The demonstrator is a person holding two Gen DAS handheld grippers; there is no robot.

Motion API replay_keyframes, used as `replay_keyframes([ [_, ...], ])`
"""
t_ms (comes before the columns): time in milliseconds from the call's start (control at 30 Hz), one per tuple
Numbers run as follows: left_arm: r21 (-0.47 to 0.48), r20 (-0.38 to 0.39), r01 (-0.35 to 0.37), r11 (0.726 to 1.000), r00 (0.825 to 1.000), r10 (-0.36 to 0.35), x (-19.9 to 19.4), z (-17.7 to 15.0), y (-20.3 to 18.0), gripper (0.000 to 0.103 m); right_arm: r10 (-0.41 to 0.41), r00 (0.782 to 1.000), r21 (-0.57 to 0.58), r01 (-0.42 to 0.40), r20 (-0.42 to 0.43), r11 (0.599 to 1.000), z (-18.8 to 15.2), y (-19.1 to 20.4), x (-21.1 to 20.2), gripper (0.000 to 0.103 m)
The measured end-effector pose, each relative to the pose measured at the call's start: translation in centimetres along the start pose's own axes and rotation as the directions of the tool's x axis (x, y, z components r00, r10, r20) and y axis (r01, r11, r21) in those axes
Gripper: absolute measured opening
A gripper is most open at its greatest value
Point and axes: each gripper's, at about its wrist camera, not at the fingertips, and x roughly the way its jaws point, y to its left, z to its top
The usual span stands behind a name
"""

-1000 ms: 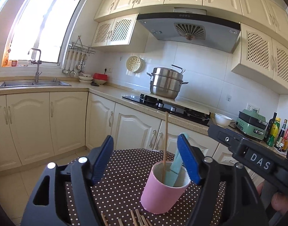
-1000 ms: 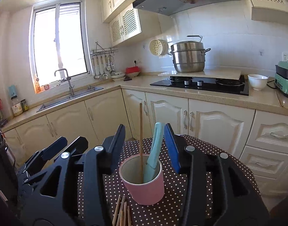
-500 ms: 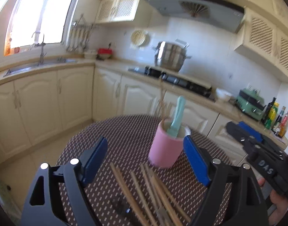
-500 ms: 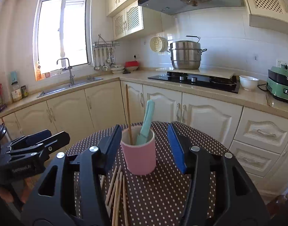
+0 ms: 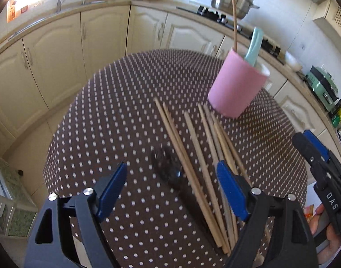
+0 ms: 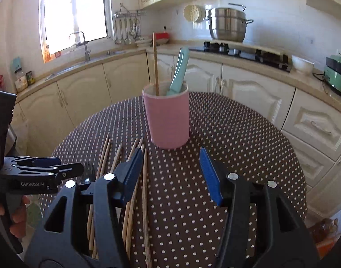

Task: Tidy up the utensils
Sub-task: 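Grasp the metal spoon with the left tool while the right tool grasps a chopstick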

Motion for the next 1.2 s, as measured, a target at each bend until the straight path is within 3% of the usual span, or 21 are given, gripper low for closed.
replay_keyframes([
  [233, 0.029, -0.085, -0.004, 1.0, 0.996, 0.007, 1.7, -2.6, 0.0, 0.07, 0.017, 0.997, -0.001, -0.017, -0.075, 1.0, -1.1, 0.0, 1.1, 0.053],
  [467, 0.087, -0.08, -0.094, 0.992, 0.992, 0.101, 2.4, -2.6, -1.1, 0.056, 0.023, 0.995, 0.001, -0.023, -0.101, 1.0, -1.4, -0.1, 1.4, 0.054],
  [667, 0.149, -0.058, -0.16, 0.976, 0.984, 0.171, 3.2, -2.2, -2.0, 0.056, 0.028, 0.991, -0.008, -0.029, -0.132, 1.0, -1.4, 0.1, 2.0, 0.054],
  [733, 0.154, -0.049, -0.161, 0.975, 0.984, 0.17, 3.3, -1.9, -2.0, 0.052, 0.028, 0.987, -0.013, -0.03, -0.158, 0.999, -1.4, 0.0, 2.3, 0.054],
  [800, 0.151, -0.045, -0.165, 0.975, 0.984, 0.174, 3.4, -1.5, -2.0, 0.036, 0.027, 0.983, -0.018, -0.031, -0.184, 0.999, -1.6, 0.0, 2.7, 0.054],
  [900, 0.125, -0.04, -0.152, 0.98, 0.987, 0.158, 3.6, -0.9, -1.4, 0.023, 0.034, 0.973, -0.024, -0.041, -0.23, 0.999, -1.8, -0.1, 3.2, 0.054],
  [1000, 0.09, -0.035, -0.132, 0.987, 0.99, 0.136, 3.7, -0.4, -0.8, 0.015, 0.068, 0.957, -0.02, -0.077, -0.282, 0.997, -2.0, 0.0, 4.0, 0.053],
  [1100, 0.054, -0.033, -0.08, 0.995, 0.996, 0.082, 3.6, -0.2, 0.0, 0.004, 0.102, 0.935, -0.026, -0.118, -0.339, 0.993, -2.2, 0.4, 4.8, 0.04],
  [1200, 0.044, -0.023, -0.061, 0.997, 0.998, 0.062, 3.5, 0.0, 0.1, 0.004, 0.1, 0.916, -0.048, -0.128, -0.389, 0.991, -2.4, 1.2, 5.8, 0.035],
])
